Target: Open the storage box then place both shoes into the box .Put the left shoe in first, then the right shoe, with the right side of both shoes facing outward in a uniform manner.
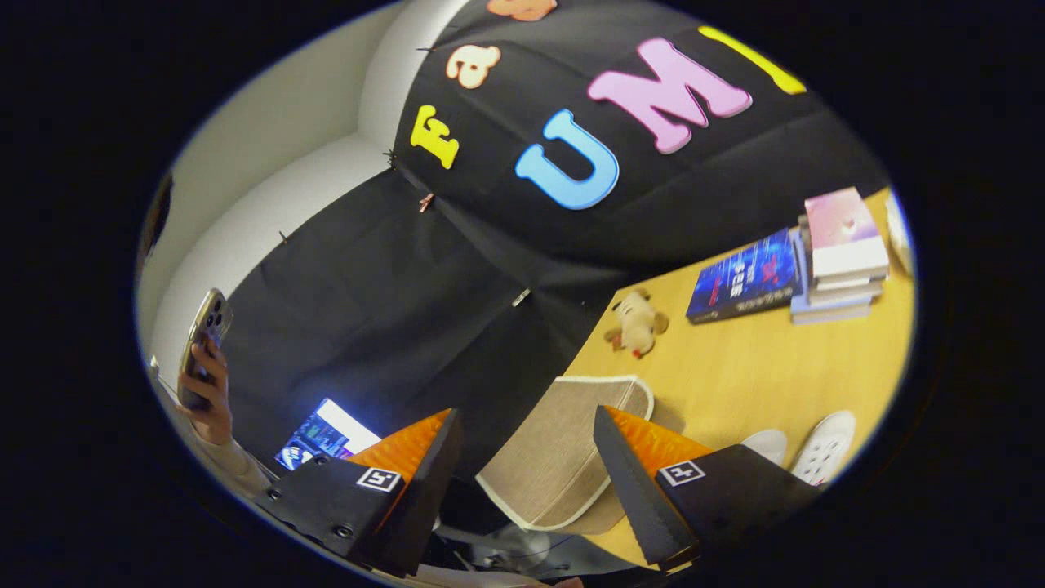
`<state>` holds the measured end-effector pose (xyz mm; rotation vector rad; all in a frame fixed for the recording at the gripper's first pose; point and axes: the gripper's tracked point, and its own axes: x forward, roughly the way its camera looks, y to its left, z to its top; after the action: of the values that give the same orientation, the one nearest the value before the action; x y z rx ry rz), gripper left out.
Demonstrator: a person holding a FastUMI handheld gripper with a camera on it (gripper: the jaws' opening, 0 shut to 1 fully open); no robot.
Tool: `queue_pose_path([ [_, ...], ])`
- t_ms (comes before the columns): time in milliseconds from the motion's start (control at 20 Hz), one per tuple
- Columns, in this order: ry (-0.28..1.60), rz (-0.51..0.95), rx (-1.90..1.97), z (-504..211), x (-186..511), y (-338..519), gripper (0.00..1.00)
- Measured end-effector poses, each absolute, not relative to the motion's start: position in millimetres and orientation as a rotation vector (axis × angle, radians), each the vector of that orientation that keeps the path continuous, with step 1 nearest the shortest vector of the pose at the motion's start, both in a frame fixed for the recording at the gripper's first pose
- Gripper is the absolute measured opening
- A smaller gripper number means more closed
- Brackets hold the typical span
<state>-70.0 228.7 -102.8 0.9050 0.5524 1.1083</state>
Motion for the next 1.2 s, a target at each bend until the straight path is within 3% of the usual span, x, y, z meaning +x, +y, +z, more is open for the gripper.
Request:
queue_pose_path([
  [250,0.768,1.233,1.011,-159,-89,254,0.98],
  [600,1.044,1.285,1.156,-222,-98,289,0.98],
  [950,1.225,1.359,1.199,-243,-119,328,0.97],
  [1150,1.292,1.389,1.24,-243,-132,339,0.94],
  [1200,1.305,1.395,1.275,-240,-131,338,0.86],
])
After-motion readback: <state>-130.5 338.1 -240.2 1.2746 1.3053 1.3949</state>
